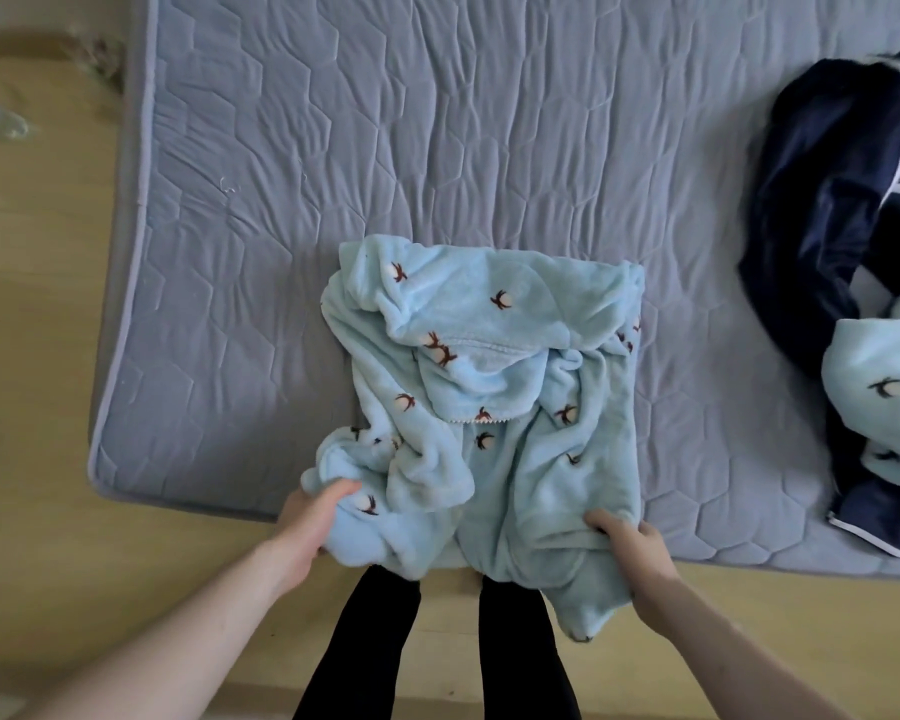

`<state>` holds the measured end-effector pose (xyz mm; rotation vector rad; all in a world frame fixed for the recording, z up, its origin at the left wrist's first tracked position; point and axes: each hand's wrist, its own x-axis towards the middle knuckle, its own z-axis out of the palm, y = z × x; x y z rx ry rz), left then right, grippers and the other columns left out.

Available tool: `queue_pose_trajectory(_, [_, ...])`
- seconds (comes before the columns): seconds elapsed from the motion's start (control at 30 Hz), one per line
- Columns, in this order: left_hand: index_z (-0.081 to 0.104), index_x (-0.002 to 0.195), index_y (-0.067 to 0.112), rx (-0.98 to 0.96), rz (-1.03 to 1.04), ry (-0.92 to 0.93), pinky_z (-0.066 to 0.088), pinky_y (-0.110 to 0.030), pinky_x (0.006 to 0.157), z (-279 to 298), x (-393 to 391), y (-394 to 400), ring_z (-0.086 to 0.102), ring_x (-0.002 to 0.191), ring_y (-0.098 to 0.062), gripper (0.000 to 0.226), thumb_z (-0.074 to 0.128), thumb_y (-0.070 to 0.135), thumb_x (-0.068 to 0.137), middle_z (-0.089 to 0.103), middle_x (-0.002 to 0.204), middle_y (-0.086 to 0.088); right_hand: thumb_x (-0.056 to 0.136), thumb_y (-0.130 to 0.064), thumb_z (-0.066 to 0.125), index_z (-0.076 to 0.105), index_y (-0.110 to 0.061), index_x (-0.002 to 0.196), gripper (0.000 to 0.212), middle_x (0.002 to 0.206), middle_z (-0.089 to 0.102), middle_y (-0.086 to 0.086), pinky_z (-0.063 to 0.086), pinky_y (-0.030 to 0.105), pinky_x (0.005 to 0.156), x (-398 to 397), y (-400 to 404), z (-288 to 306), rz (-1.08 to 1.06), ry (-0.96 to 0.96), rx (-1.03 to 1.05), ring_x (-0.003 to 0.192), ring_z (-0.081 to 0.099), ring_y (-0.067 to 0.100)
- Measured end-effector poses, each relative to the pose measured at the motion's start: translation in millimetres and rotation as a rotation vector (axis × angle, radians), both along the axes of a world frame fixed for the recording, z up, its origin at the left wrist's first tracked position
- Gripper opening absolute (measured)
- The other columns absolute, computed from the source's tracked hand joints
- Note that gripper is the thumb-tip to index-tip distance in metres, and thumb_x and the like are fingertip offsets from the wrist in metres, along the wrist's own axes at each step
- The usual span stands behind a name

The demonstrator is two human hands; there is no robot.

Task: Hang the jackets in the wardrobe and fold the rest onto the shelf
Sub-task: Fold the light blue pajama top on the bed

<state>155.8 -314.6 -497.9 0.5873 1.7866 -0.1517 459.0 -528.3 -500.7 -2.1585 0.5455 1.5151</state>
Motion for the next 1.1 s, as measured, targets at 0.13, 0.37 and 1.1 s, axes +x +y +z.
queue_pose_trajectory(0.13, [0.069,0.119,0.014,0.034,0.104,-0.067,0.062,-0.048,0.08,33.5,-2.1,6.1,0.078,0.09,-0.03,0.043,0.082,0.031,0.082,0.08,0.099,-0.009,0.09,-0.036,0.076,0.064,-0.02,0.12,0.037,0.101,0.078,0.004,0.059,0.03,0.056,10.7,11.0,26.6,-0.069,-0.057,0.049,0.087,0.077,0.026])
queue_pose_trajectory(0.37, [0.069,0.116,0.008,0.126,0.455,-0.209,0.06,-0.029,0.054,87.8,71.5,84.1,0.077,0.077,-0.02,0.026,0.07,0.026,0.096,0.079,0.099,-0.011,0.105,-0.018,0.056,0.04,-0.023,0.154,0.051,0.129,0.068,0.01,0.065,0.04,0.071,67.8,80.8,72.9,-0.293,0.001,0.275,0.096,0.073,0.027])
queue_pose_trajectory(1.1, [0.039,0.152,0.018,0.598,-0.766,0.09,0.035,-0.036,0.112,17.1,221.5,224.5,0.046,0.138,-0.028,0.068,0.064,0.041,0.093,0.039,0.155,-0.006,0.08,-0.049,0.072,0.023,-0.038,0.157,0.091,0.141,0.044,0.008,0.049,0.039,0.086,146.9,232.0,16.1,0.785,-0.459,0.093,0.12,0.057,0.034])
